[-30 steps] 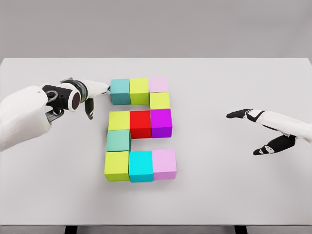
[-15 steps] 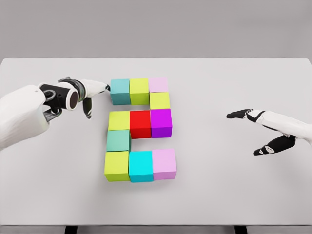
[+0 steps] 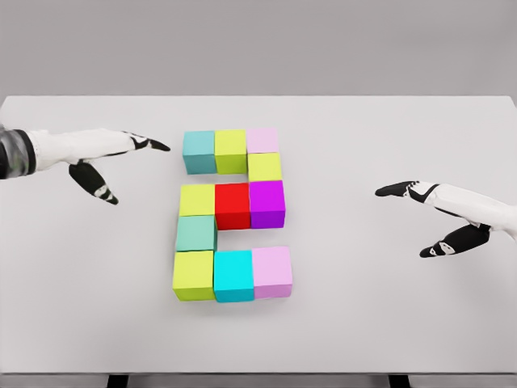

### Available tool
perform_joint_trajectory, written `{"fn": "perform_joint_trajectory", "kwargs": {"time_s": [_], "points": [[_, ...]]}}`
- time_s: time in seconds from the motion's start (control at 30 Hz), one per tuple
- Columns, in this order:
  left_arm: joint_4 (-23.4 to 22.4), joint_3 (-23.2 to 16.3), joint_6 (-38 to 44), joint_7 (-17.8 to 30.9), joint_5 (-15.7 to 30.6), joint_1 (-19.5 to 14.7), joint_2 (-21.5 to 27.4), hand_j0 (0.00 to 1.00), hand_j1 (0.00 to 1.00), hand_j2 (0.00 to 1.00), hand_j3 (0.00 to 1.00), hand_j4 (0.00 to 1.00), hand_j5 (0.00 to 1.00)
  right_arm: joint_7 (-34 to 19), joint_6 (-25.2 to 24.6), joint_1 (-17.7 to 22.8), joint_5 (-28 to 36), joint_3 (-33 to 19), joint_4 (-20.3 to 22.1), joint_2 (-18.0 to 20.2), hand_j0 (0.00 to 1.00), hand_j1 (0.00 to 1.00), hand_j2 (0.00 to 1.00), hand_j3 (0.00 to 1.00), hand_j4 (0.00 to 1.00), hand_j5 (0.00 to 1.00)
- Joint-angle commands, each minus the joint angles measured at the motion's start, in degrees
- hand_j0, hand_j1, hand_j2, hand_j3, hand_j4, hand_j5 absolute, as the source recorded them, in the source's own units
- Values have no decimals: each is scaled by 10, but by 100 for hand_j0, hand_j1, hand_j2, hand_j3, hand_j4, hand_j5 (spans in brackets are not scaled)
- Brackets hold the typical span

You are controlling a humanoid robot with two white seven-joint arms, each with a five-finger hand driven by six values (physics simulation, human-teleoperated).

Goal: Assemble the squares on the desktop into the number 2

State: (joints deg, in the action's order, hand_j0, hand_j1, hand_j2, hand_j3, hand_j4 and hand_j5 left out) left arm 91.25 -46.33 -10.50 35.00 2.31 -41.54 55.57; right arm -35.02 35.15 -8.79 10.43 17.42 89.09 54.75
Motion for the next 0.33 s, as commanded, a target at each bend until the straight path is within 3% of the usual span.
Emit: {"fn": "perform_joint_trajectory", "kwargs": {"time_s": [0.0,0.03,0.1,0.17,0.3], "points": [[-10,125,-245,0,116,15,22,100,100,100,100,100,100,0,-1,0,5,0,0,1,100,100,100,100,100,100],[-22,190,-245,0,163,77,22,100,100,100,100,100,100,0,-1,0,5,0,0,1,100,100,100,100,100,100],[-40,244,-245,0,205,131,21,100,100,100,100,100,100,0,-1,0,5,0,0,1,100,100,100,100,100,100],[-47,254,-245,0,227,164,21,100,100,100,100,100,100,0,-1,0,4,0,0,1,100,100,100,100,100,100],[-60,253,-245,0,213,206,20,100,100,100,100,100,100,0,-1,0,5,0,0,1,100,100,100,100,100,100]]}}
